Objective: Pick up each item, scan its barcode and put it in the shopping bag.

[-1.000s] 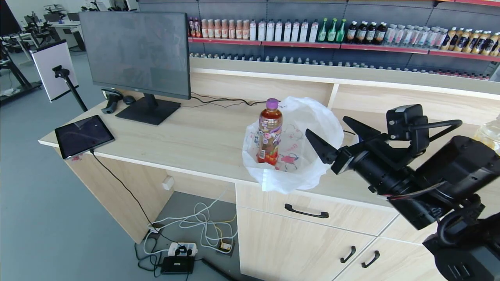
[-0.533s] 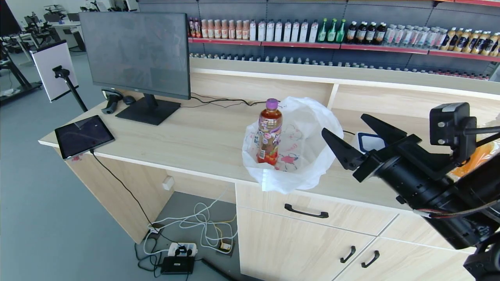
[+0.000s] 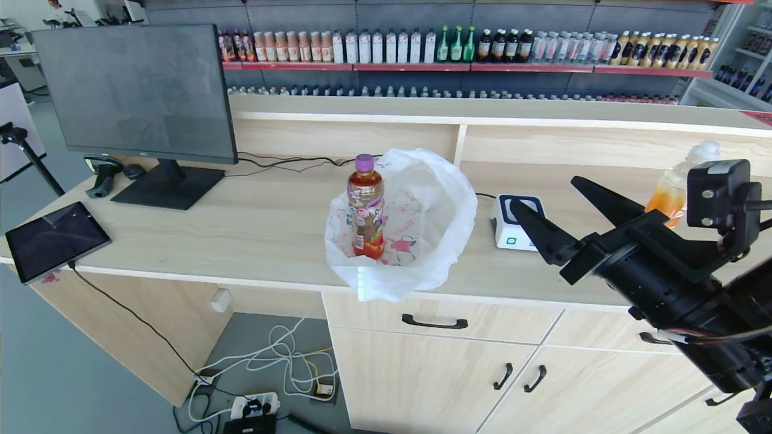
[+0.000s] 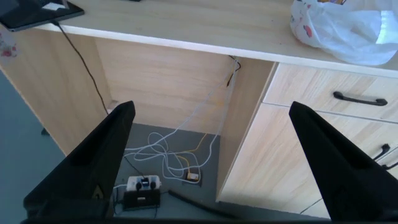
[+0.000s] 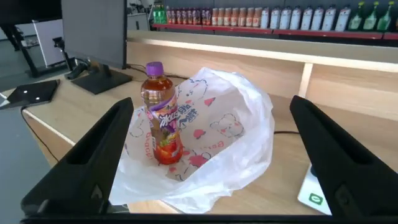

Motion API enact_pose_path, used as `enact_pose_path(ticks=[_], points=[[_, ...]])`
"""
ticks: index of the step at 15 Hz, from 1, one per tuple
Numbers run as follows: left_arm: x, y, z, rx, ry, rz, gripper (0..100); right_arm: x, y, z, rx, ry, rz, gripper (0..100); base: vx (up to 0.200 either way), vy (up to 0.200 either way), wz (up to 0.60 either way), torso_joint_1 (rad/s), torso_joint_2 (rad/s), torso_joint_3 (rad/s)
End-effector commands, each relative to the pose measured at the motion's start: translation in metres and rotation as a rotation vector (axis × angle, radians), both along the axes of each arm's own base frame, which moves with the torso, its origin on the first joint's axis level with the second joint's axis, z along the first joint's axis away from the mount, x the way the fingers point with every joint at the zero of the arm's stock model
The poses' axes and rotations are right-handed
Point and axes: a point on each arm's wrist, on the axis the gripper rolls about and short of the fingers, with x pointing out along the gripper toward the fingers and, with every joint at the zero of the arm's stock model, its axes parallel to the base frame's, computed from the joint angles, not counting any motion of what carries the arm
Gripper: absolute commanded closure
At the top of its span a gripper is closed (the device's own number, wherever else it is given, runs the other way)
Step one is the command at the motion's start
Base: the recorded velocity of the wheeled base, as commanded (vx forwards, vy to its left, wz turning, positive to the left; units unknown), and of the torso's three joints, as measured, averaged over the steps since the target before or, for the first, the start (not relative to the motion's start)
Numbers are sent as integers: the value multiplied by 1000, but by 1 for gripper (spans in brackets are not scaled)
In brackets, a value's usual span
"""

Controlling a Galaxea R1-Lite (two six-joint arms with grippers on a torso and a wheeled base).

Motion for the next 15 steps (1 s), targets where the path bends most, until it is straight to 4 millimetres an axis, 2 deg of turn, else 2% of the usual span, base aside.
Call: enact_pose_path(ticks=[1, 7, 11, 15], points=[[0, 0, 0, 1, 0, 0, 0, 1, 0, -1, -3, 4, 0, 0, 0, 0, -600, 2, 7, 7], [0, 0, 0, 1, 2, 1, 0, 4, 2, -6, -13, 18, -2, 0, 0, 0, 0, 0, 0, 0], [0, 0, 0, 1, 2, 1, 0, 13, -1, -11, -31, 31, -32, 0, 0, -200, 0, 1, 4, 1], [0, 0, 0, 1, 2, 1, 0, 22, -1, -5, -31, -2, -55, 0, 0, -200, 0, 6, 1, 4]])
